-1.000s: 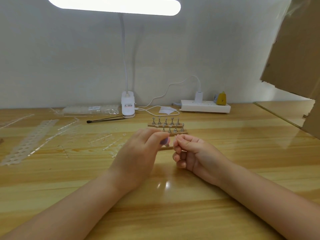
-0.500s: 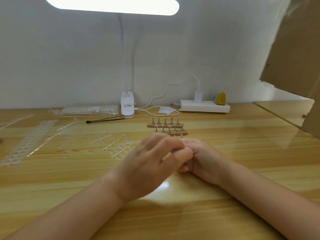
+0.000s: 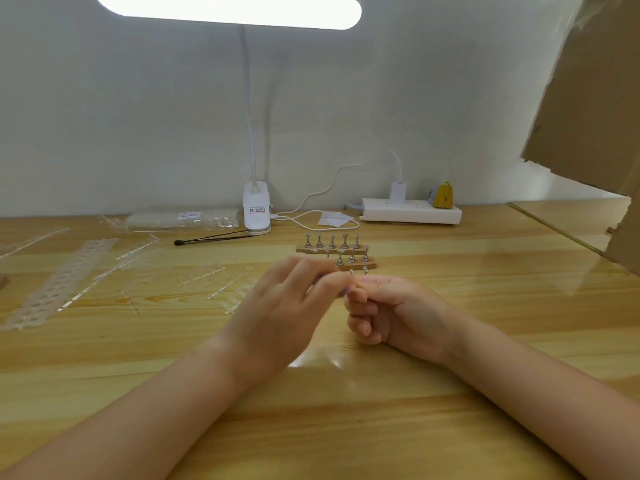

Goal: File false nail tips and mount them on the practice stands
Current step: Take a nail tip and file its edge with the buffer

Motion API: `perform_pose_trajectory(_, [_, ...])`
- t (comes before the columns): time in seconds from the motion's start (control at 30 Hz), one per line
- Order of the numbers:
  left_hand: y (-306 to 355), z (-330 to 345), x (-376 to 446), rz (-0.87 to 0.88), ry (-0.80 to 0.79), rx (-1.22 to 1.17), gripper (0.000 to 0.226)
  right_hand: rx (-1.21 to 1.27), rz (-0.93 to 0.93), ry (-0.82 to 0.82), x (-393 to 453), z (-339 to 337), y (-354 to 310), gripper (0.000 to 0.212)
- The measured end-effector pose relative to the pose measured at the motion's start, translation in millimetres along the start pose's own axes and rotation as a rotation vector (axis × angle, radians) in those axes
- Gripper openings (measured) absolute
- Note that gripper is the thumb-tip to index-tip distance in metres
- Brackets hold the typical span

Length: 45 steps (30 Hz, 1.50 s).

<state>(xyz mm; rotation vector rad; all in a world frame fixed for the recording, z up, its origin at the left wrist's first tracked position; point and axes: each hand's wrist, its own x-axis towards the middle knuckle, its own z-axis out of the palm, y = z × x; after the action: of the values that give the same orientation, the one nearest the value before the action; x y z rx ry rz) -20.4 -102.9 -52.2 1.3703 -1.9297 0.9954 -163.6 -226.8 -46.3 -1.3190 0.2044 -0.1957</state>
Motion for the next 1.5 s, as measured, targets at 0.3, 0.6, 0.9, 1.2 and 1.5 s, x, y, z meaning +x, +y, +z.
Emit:
perform_pose_trajectory(0.3, [2, -1, 3, 0.011, -0.014, 0.018, 0.045, -0.026, -0.003, 0.001, 0, 2, 0, 0.012])
perform_pose_trajectory(0.6, [9, 1, 5, 0.157, 0.012, 0.049, 0.024, 0.002, -0.022, 0.057, 3, 0, 2, 0.015])
perform_pose_trajectory(0.9, [17, 6, 4, 0.207, 0.039, -0.010, 0.020, -0.044, 0.003, 0.073, 4, -1, 4, 0.039])
perform_pose_trajectory(1.2, [6, 2, 1, 0.113, 0.044, 0.034, 0.022, 0.037, -0.015, 0.089, 4, 0, 4, 0.021])
perform_pose_trajectory(1.5, [-12, -5, -4, -0.201, -0.104, 0.035, 0.025, 0.041, -0.053, 0.110, 1, 1, 1, 0.027])
